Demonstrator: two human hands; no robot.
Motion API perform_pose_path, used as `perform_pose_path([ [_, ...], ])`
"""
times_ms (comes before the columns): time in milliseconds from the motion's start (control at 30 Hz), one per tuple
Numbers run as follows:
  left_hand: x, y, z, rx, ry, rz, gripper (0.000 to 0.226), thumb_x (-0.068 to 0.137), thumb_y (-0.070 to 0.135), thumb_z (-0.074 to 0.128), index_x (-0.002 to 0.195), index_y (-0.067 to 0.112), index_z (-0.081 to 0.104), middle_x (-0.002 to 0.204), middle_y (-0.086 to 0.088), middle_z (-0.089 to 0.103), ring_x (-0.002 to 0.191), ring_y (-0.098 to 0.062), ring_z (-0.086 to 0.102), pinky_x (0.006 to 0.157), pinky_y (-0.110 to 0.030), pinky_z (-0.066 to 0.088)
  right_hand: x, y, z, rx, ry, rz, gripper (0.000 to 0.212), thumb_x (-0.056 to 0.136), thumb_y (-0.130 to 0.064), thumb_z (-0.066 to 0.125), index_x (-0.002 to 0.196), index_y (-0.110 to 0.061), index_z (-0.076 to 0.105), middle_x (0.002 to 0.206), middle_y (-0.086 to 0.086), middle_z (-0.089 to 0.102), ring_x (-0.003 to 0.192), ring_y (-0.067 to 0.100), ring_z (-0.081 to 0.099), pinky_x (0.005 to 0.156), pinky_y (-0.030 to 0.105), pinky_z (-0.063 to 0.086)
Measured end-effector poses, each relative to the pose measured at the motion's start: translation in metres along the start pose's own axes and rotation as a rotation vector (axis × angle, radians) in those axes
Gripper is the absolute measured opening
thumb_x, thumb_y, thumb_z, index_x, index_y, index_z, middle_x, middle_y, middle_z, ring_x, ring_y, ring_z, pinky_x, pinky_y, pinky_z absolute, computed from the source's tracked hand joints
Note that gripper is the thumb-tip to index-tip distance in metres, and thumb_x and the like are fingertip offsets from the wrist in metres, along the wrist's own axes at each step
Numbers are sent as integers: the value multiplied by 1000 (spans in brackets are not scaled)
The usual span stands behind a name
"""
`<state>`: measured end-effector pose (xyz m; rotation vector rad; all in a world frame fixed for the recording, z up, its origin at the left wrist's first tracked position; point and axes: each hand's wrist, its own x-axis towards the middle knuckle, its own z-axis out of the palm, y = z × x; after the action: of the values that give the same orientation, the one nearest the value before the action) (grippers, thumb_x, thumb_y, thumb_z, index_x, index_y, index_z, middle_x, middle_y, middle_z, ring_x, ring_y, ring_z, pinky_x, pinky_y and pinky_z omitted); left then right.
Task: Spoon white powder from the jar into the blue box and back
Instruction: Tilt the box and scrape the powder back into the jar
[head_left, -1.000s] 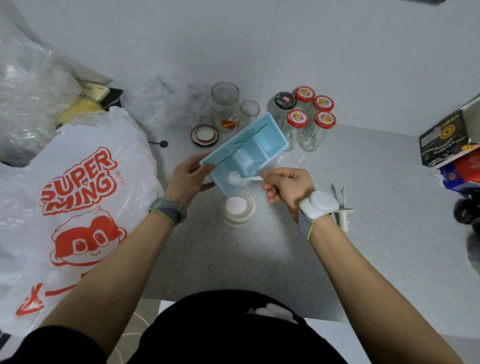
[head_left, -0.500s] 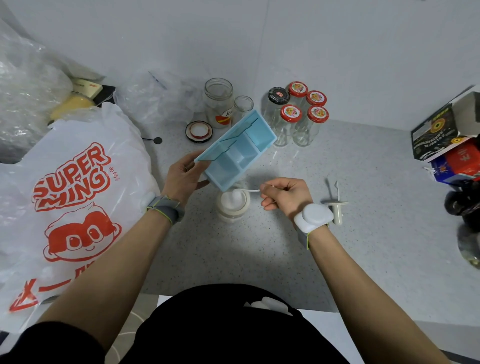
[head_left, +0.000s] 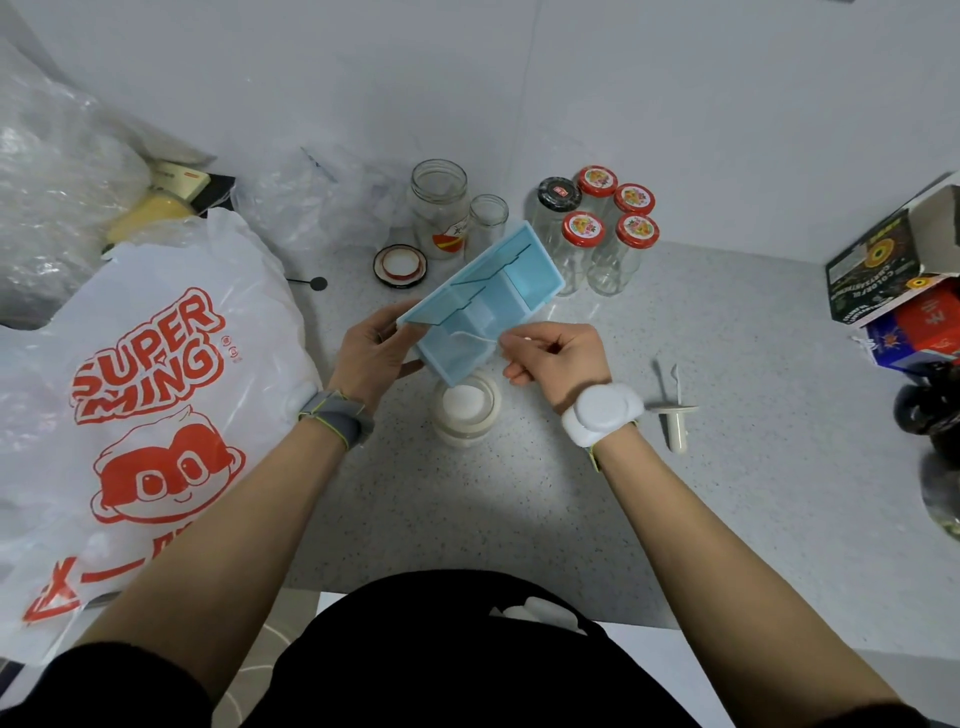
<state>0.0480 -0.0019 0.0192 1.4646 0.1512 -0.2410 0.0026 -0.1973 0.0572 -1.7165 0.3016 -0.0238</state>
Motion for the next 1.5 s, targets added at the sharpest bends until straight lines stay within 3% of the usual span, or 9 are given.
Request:
perform_pose_path([
  [167,0,4,1,29,-8,18,24,94,19,59,118,20,64,101,6,68,87,-1,67,78,-32,59,13,-2,7,-635,-94,-435,12,85,-19,66,84,-11,75,75,12,70,71,26,66,73,34,51],
  [267,0,6,2,31,-11,30,26,94,16,59,119,18,63,101,5,68,87,-1,67,78,-32,59,13,0,9,-769,-151,-463,16,88,-20,63,89,-9,75,80,14,70,80,31,64,75,32,47],
  [367,-1,6,3,30,-27,38,26,94,16,60,120,17,64,101,3,69,89,-4,68,77,-33,59,7,4,14,-658,-121,-314,17,87,-20,63,82,-9,74,69,9,71,66,23,65,72,29,51],
  [467,-2,4,6,46,-55,46,25,94,15,60,119,18,64,100,4,70,88,-4,69,77,-32,59,1,5,21,-344,-76,-19,19,87,-14,63,71,-5,71,58,9,65,42,12,57,53,27,53],
  [600,0,5,5,53,-65,48,25,94,15,60,118,18,64,100,5,70,87,-2,69,75,-30,59,1,3,17,0,-24,192,18,87,-6,63,71,1,67,54,10,59,36,12,52,40,22,48],
  [733,3,5,2,36,-37,51,21,94,15,59,113,20,65,96,4,69,86,-2,68,77,-33,59,4,-2,10,153,21,304,14,87,-3,62,74,2,65,46,4,57,32,10,49,36,19,45],
  [933,5,5,0,28,-40,28,20,94,17,60,112,23,65,100,2,69,93,-10,67,79,-37,59,6,-8,2,214,37,315,9,86,-4,64,79,3,66,53,8,58,34,11,48,36,19,44],
  [1200,8,-4,-6,-20,38,-9,23,95,19,59,117,19,66,104,1,67,101,-15,64,76,-34,59,0,-2,-14,145,-6,245,15,85,1,62,70,-1,65,45,3,58,35,12,50,38,21,47],
  [1500,4,-4,-1,-8,29,-2,23,94,18,60,117,18,65,101,4,67,94,-7,65,78,-34,59,-10,18,-13,-63,-46,166,9,83,3,62,78,-1,69,61,11,61,43,12,58,48,25,54],
])
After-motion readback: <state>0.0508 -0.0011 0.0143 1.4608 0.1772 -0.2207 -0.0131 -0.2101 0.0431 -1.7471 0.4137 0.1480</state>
